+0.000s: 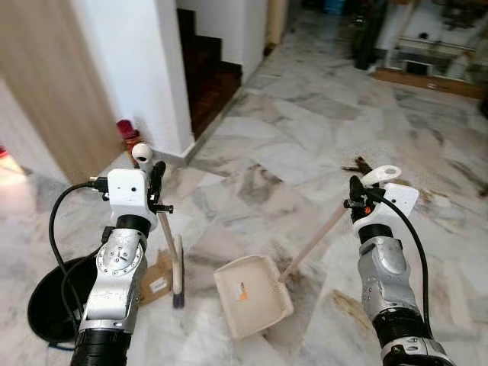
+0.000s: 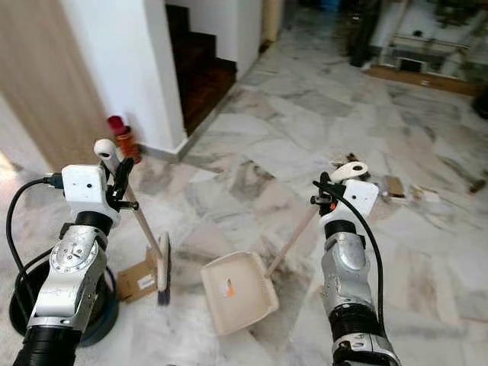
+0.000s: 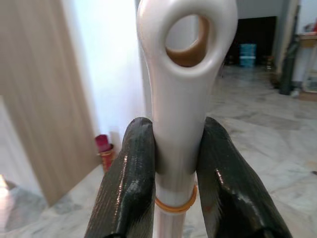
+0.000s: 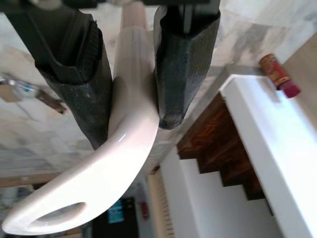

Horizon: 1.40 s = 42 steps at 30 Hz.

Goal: Sweep floor

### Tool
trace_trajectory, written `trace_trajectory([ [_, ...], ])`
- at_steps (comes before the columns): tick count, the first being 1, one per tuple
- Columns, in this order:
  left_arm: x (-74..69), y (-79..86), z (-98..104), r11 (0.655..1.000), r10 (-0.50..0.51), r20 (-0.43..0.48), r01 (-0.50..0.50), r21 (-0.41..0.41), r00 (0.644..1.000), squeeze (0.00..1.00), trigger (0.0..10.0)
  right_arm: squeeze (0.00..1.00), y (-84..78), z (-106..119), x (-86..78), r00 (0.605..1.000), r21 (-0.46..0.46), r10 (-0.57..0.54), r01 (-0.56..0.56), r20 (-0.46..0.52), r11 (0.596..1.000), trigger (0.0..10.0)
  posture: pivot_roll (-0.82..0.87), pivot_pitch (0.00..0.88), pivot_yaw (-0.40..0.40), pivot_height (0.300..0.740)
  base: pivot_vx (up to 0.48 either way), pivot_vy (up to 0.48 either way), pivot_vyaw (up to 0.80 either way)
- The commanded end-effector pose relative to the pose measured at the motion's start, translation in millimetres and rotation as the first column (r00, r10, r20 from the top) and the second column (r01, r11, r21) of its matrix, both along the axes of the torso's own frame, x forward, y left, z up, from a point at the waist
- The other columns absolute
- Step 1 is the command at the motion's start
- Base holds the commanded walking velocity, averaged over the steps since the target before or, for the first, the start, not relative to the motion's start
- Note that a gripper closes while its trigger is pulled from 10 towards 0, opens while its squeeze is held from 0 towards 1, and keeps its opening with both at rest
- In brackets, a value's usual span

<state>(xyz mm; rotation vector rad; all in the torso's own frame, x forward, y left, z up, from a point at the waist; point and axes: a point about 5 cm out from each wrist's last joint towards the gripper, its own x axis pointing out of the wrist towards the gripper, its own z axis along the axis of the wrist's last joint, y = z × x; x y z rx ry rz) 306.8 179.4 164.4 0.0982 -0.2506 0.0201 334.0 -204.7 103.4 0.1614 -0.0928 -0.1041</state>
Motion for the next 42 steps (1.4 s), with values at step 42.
trace_trajectory([
  [42, 0.1, -6.3, 28, 1.0, -0.02, 0.113, 0.02, -0.005, 0.993, 0.0, 10.0, 0.0, -4.1, 13, 5.5, 0.999, 0.013, -0.016, 0.015, 0.036, 1.0, 10.0, 0.02, 0.0, -0.044, 0.74, 0.068, 0.0, 0.34],
])
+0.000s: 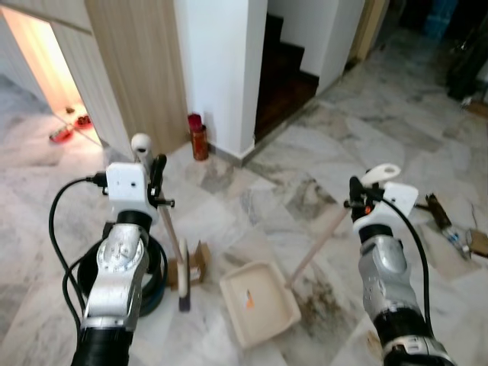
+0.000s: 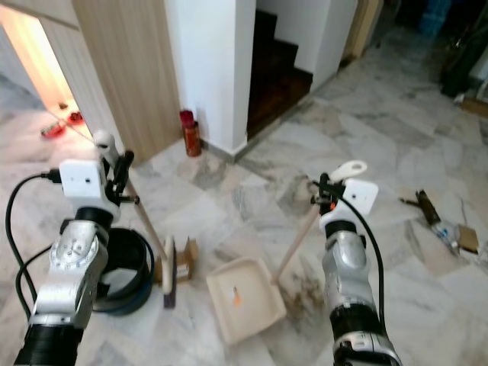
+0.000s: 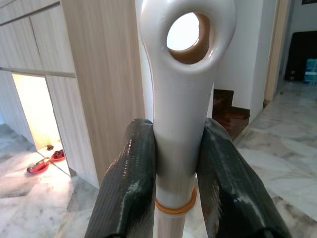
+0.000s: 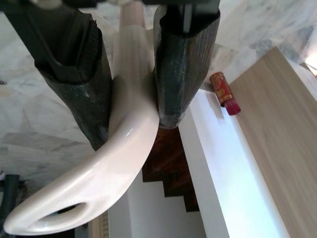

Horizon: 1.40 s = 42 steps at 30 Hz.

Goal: Sweep floor

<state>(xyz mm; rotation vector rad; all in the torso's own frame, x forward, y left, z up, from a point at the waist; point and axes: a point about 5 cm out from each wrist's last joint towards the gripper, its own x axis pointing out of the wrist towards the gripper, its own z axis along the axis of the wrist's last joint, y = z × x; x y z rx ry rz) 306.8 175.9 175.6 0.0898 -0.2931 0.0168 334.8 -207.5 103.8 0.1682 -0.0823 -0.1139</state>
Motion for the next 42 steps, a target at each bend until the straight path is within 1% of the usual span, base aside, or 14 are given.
trace_trajectory([
  [1, 0.2, -3.0, 16, 1.0, -0.015, 0.07, 0.015, 0.001, 0.997, 0.0, 10.0, 0.0, -1.4, 13, 4.7, 0.999, 0.004, -0.007, 0.007, 0.047, 1.0, 10.0, 0.02, 0.0, -0.044, 0.74, 0.262, 0.0, 0.0],
  [20, 0.8, -3.4, 17, 1.0, -0.023, 0.07, 0.023, 0.004, 0.997, 0.0, 10.0, 0.0, 0.3, 13, 5.5, 0.999, 0.022, -0.008, 0.007, 0.047, 1.0, 10.0, 0.03, 0.0, -0.044, 0.74, 0.26, 0.0, 0.0],
  [24, 1.1, -4.0, 18, 1.0, -0.022, 0.075, 0.022, 0.004, 0.997, 0.0, 10.0, 0.0, -0.1, 14, 5.1, 0.999, -0.007, 0.001, -0.001, 0.053, 1.0, 10.0, 0.02, 0.0, -0.046, 0.74, 0.262, 0.0, 0.0],
  [30, 1.1, -3.5, 20, 1.0, -0.02, 0.083, 0.02, 0.002, 0.996, 0.0, 10.0, 0.0, 1.1, 14, 4.9, 0.999, -0.002, 0.007, -0.007, 0.053, 1.0, 10.0, 0.02, 0.0, -0.048, 0.74, 0.261, 0.0, 0.74],
  [35, 1.2, -2.5, 20, 1.0, -0.014, 0.084, 0.014, 0.003, 0.996, 0.0, 10.0, 0.0, 1.4, 13, 5.1, 0.999, 0.023, 0.008, -0.01, 0.05, 1.0, 10.0, 0.02, 0.0, -0.048, 0.74, 0.262, 0.0, 0.0],
  [36, 1.7, -2.3, 19, 1.0, -0.019, 0.074, 0.019, 0.0, 0.997, 0.0, 10.0, 0.0, 1.2, 13, 5.2, 0.999, 0.022, 0.009, -0.011, 0.049, 1.0, 10.0, 0.02, 0.0, -0.048, 0.74, 0.251, 0.0, 0.0],
  [37, 2.7, -2.7, 14, 0.999, -0.032, 0.045, 0.033, -0.006, 0.998, 0.0, 10.0, 0.0, 1.0, 13, 5.4, 0.999, 0.021, 0.01, -0.011, 0.048, 1.0, 10.0, 0.02, 0.0, -0.048, 0.74, 0.0, 0.0, 0.0],
  [39, 2.5, -2.2, 10, 0.999, -0.033, 0.03, 0.033, -0.005, 0.999, 0.0, 10.0, 0.0, 0.9, 12, 5.0, 0.999, 0.021, 0.01, -0.011, 0.047, 1.0, 10.0, 0.03, 0.0, -0.051, 0.74, 0.0, 0.0, 0.0],
  [42, 0.2, 4.9, -1, 1.0, -0.004, -0.002, 0.004, -0.03, 1.0, 0.0, 10.0, 0.0, 1.0, 12, 5.2, 0.999, 0.021, 0.011, -0.012, 0.047, 1.0, 10.0, 0.02, 0.0, -0.049, 0.74, 0.0, 0.0, 0.0],
])
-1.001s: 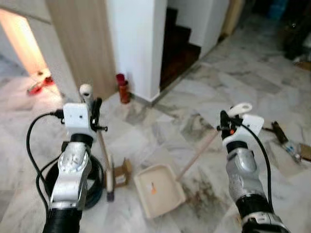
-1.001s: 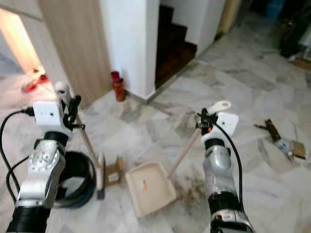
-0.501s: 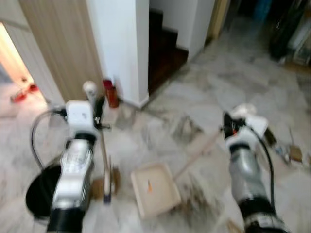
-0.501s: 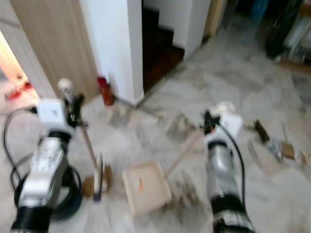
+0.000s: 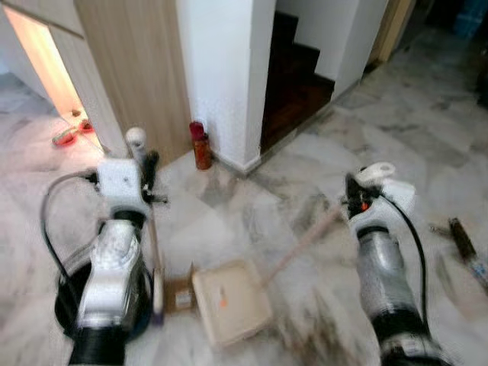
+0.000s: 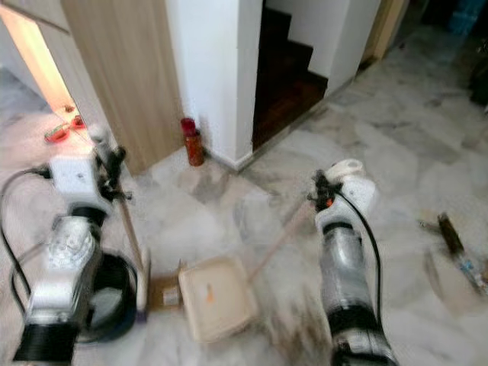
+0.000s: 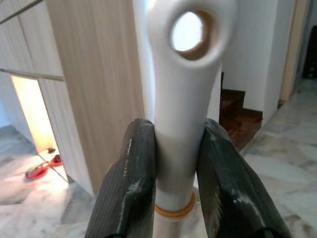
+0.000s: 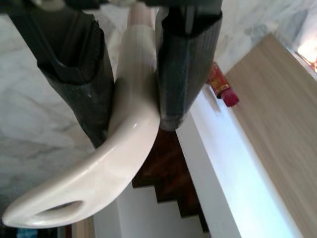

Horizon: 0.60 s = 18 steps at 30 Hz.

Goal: Sweep floor

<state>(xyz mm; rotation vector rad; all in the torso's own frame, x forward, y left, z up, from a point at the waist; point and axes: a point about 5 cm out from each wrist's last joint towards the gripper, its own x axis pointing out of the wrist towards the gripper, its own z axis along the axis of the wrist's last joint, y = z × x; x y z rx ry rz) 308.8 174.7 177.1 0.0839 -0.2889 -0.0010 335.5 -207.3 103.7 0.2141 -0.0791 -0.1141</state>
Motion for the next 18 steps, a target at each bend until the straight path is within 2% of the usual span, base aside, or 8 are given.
trace_trajectory([
  [1, -3.1, 10.5, -7, 0.998, 0.033, -0.012, -0.033, -0.046, 0.999, 0.0, 10.0, 0.0, 1.0, 14, 5.2, 0.999, -0.025, 0.01, -0.009, 0.051, 1.0, 10.0, 0.02, 0.0, -0.049, 0.74, 0.0, 0.0, 0.0],
  [8, -7.2, 12.5, -19, 0.997, 0.052, -0.047, -0.055, -0.051, 0.998, 0.0, 10.0, 0.0, 0.2, 17, 5.5, 0.998, -0.054, 0.026, -0.023, 0.062, 0.998, 10.0, 0.02, 0.0, -0.054, 0.74, 0.0, 0.0, 0.0],
  [15, -6.2, 9.2, -17, 0.997, 0.044, -0.041, -0.046, -0.058, 0.998, 0.0, 10.0, 0.0, 2.1, 17, 6.2, 0.998, -0.044, 0.034, -0.031, 0.061, 0.999, 10.0, 0.02, 0.0, -0.055, 0.74, 0.0, 0.0, 0.71],
  [18, -5.6, 10.1, -14, 0.997, 0.045, -0.029, -0.046, -0.063, 0.999, 0.0, 10.0, 0.0, 3.6, 16, 6.0, 0.997, -0.043, 0.038, -0.035, 0.062, 0.998, 10.0, 0.02, 0.0, -0.055, 0.74, 0.0, 0.0, 0.0],
])
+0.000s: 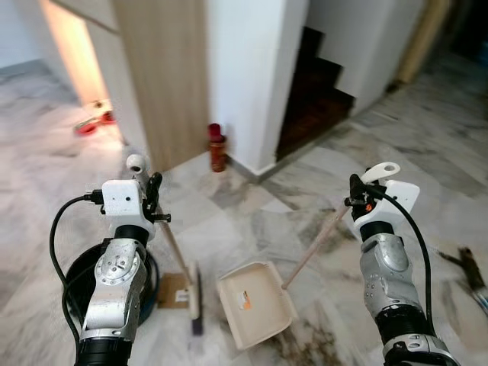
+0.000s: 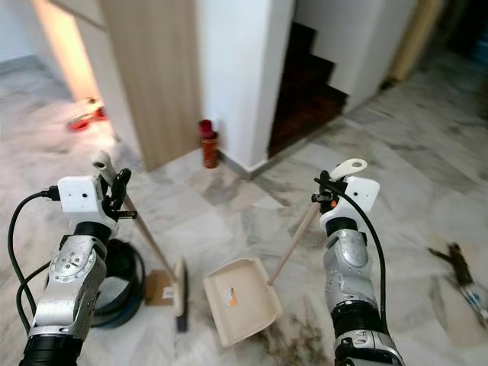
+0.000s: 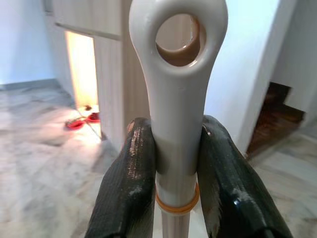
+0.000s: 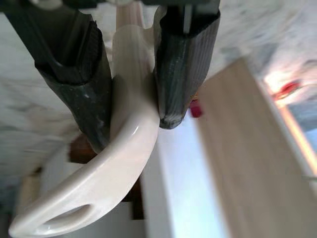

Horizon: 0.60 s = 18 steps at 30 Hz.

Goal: Sweep floor

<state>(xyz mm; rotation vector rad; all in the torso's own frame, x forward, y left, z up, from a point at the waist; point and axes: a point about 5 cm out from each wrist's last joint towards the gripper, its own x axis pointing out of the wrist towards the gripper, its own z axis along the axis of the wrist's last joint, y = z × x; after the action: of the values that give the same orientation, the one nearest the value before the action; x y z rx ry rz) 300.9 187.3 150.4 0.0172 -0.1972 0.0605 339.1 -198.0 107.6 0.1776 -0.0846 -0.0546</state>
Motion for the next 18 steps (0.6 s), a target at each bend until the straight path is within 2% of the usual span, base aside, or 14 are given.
trace_trajectory([
  [1, 2.4, -3.0, 15, 1.0, -0.011, 0.069, 0.01, 0.012, 0.998, 0.0, 10.0, 0.0, -5.3, 12, 2.3, 0.998, 0.008, -0.02, 0.019, 0.051, 1.0, 10.0, 0.02, 0.0, -0.055, 0.74, 0.0, 0.0, 0.0],
  [3, 2.5, -3.7, 17, 1.0, -0.014, 0.075, 0.013, 0.013, 0.997, 0.0, 10.0, 0.0, -5.4, 11, 2.3, 0.999, 0.012, -0.021, 0.02, 0.05, 1.0, 10.0, 0.02, 0.0, -0.055, 0.74, 0.0, 0.0, 0.0],
  [10, 7.1, -14.9, 50, 0.997, -0.075, 0.18, 0.07, 0.032, 0.981, 0.0, 10.0, 0.0, -6.8, 10, 1.7, 0.999, 0.019, -0.03, 0.029, 0.045, 0.999, 10.0, 0.03, 0.0, -0.053, 0.74, 0.0, 0.0, 0.0],
  [18, 8.8, -12.8, 58, 0.993, -0.1, 0.188, 0.087, 0.074, 0.977, 0.0, 10.0, 0.0, -6.0, 9, 0.8, 0.999, 0.026, -0.035, 0.034, 0.042, 0.999, 10.0, 0.03, 0.0, -0.049, 0.74, 0.0, 0.0, 0.0],
])
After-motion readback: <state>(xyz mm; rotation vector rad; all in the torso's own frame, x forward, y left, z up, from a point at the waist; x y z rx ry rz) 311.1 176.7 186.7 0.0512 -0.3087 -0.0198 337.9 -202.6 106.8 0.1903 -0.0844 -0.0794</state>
